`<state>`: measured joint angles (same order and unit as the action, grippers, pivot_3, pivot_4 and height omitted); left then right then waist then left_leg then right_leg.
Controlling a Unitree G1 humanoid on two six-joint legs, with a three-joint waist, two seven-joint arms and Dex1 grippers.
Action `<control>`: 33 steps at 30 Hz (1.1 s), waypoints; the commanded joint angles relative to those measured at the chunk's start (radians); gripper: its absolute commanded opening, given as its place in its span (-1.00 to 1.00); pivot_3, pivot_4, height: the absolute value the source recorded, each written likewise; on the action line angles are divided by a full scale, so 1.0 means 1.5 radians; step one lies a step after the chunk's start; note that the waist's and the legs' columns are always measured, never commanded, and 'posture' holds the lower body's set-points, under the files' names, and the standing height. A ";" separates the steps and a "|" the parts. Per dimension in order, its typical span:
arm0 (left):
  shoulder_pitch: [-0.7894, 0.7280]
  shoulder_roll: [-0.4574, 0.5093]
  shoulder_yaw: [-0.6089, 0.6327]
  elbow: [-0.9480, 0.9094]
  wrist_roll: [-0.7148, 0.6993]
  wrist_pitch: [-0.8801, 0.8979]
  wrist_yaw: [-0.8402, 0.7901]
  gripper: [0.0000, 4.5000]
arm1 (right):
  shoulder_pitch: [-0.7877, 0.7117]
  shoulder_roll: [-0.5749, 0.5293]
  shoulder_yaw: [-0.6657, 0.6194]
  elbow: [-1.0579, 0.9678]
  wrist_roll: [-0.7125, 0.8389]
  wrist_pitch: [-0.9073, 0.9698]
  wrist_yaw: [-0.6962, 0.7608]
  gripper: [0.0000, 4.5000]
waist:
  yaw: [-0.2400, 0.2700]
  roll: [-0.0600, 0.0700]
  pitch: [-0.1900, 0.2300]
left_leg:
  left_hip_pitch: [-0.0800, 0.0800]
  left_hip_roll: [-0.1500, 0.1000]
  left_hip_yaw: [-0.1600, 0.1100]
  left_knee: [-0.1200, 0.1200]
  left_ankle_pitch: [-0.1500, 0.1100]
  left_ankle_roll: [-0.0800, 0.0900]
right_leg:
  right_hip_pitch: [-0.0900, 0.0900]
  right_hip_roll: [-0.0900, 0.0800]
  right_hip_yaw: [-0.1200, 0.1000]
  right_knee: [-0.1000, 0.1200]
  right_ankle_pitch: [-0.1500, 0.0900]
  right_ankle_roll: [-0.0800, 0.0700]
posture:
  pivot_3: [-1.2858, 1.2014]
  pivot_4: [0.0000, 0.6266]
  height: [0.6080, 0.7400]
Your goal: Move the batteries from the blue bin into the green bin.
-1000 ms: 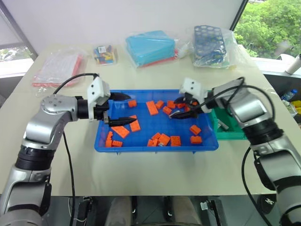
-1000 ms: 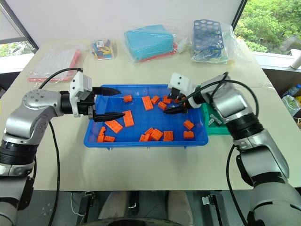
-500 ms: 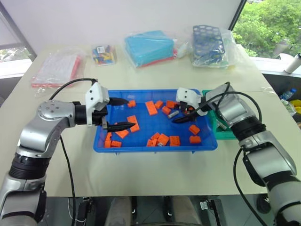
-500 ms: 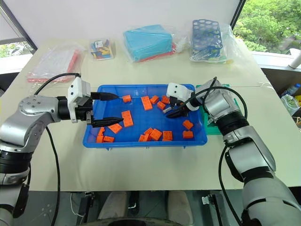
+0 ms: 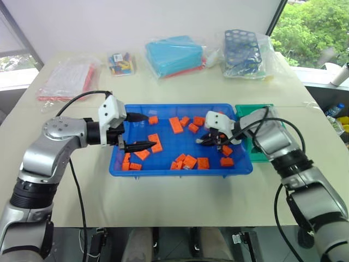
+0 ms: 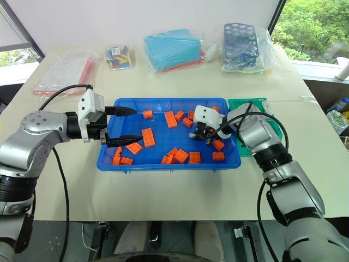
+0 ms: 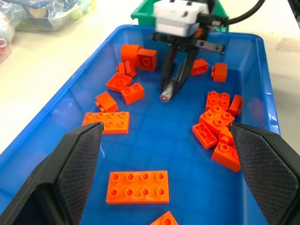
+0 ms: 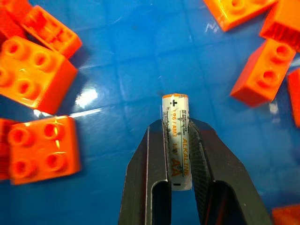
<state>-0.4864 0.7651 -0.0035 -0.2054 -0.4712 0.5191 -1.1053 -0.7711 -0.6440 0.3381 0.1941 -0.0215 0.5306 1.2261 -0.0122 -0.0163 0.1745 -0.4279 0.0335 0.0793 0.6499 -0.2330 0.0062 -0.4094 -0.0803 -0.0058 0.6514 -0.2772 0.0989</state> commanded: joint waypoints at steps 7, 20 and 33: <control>0.018 -0.003 0.038 0.019 0.005 -0.033 0.020 1.00 | 0.034 -0.124 -0.283 -0.162 0.090 0.252 -0.128 -0.98 | 0.003 -0.001 0.000 | 0.000 0.000 0.000 0.000 0.000 0.000 | 0.000 -0.001 0.000 -0.001 0.000 0.000 | 0.03 -0.52 0.96; -0.033 -0.011 0.031 0.110 0.019 -0.061 0.020 1.00 | 0.205 -0.168 -0.390 -0.221 0.138 0.262 -0.229 0.56 | 0.000 0.000 0.000 | 0.000 0.000 0.000 -0.001 0.000 0.000 | 0.000 -0.001 0.000 -0.001 0.000 0.000 | 0.03 -0.52 0.96; 0.001 0.104 0.122 0.181 -0.037 -0.032 -0.088 1.00 | 0.424 -0.334 -0.622 -0.075 0.321 0.042 0.128 0.56 | -0.003 0.000 0.000 | 0.003 0.000 0.000 -0.001 0.000 0.000 | 0.002 0.000 0.000 -0.002 0.000 0.000 | 0.03 -0.52 0.96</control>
<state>-0.4895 0.9055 0.1458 0.0595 -0.5145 0.4778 -1.2222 -0.1367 -1.1248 -0.5591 0.0578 0.4170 0.6055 1.3679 -0.0168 -0.0170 0.1742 -0.4235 0.0344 0.0797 0.6485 -0.2333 0.0064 -0.4054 -0.0803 -0.0058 0.6490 -0.2778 0.0990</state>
